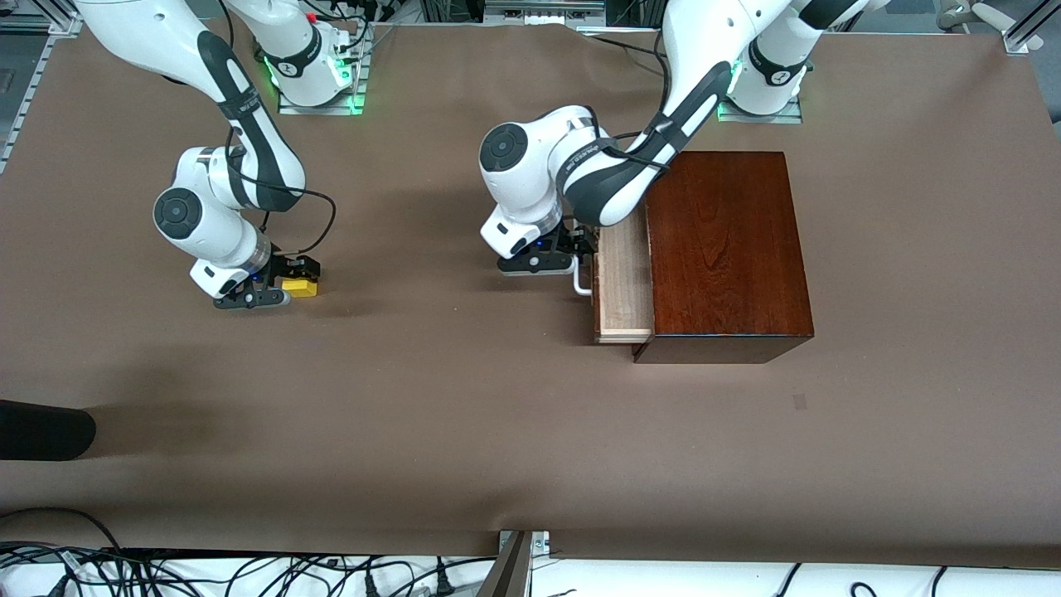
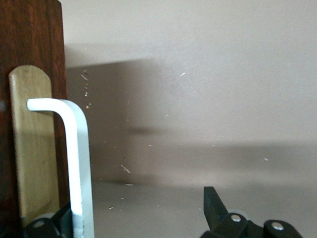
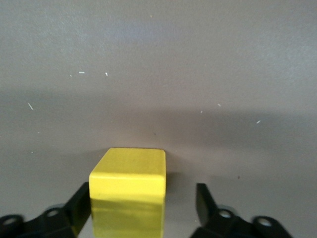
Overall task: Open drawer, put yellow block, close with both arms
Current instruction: 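Pull the drawer open with the left gripper while the right gripper grasps the cube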
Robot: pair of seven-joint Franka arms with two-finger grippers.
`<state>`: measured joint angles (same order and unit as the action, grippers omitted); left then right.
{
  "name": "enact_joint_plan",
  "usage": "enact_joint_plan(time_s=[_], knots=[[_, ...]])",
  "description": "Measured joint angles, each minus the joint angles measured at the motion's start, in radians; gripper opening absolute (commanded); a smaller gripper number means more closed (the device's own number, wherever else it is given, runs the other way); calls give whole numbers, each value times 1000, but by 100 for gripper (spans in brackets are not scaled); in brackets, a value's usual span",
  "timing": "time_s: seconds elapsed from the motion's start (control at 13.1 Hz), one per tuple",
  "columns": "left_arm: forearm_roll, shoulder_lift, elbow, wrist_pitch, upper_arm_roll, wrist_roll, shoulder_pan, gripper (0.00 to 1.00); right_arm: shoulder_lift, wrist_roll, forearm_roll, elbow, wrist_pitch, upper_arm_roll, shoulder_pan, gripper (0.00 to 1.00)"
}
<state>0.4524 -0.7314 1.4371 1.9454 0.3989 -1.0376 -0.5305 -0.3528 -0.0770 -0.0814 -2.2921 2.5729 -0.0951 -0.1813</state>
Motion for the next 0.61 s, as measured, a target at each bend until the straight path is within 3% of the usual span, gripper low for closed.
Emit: enact_joint_plan(time_s=[0.08,0.15,0.46,0.61], knots=[[-2,-6,-13,0,0,0,0,100,-4,3,0,0,0,2,0,6],[-3,-10,-25,0,0,-1,0,100,-6,5,0,0,0,4,0,0],[-5,-17,-73,-69,7,-1,-5,100,12,0,0,43,-44,10,-3,0],[-5,-17,-119,-150,18,0,-12,100,50,-5,0,143,-197,12,-4,0]])
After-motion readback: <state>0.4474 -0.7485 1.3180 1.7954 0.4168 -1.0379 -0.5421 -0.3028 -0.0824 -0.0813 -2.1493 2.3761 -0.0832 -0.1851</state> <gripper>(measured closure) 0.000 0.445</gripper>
